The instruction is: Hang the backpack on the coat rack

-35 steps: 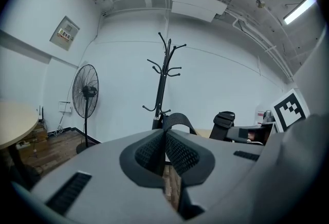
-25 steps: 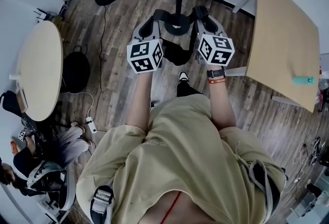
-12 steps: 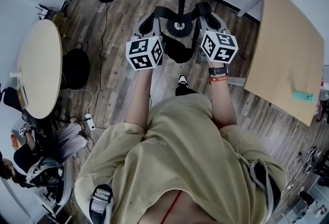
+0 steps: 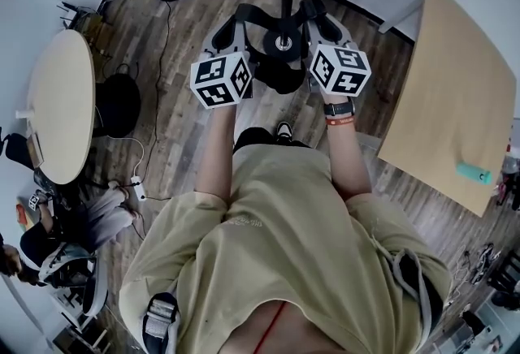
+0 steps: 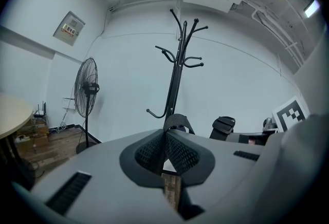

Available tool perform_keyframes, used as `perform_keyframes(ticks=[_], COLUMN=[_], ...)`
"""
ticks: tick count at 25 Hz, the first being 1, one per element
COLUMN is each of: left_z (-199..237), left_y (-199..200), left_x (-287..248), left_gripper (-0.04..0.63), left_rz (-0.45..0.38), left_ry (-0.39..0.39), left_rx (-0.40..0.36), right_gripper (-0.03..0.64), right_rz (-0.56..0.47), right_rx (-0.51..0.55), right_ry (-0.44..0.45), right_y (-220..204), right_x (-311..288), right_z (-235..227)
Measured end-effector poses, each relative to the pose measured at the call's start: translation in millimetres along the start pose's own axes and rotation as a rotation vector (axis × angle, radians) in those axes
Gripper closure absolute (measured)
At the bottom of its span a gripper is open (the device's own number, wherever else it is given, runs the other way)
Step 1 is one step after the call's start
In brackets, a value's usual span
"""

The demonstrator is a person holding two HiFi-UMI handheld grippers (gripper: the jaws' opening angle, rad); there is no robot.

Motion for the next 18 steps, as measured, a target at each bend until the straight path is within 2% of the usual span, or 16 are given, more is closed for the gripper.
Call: perform_keyframes(ticks=[7, 10, 18], left_z=[23, 33, 49], left_y=[7, 14, 33], left_x=[-39, -58, -114], left_gripper=[0.571, 0.571, 0.571], left_rz=[-0.013, -0.026, -0.045], left_ry=[-0.018, -0.035, -0.089], left_rx=[0.014, 0.02, 0.025], right_gripper=[0.541, 0.541, 0.541], right_rz=[0.009, -0.001, -0.063], right_rx=[0.005, 0.037, -0.013], right_ry=[0.008, -0.015, -0.075], right_y=[6, 14, 50], right_x=[-49, -65, -100], right_z=[6, 3, -27])
Point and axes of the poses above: the fingertips, and each gripper's own axes: x backward along the fingers, z to its left, y out of its top, the point moved 1 cm from there along x, backward along the fingers, and after that the axes turned 13 degrees about -x, right-handed, at the moved point
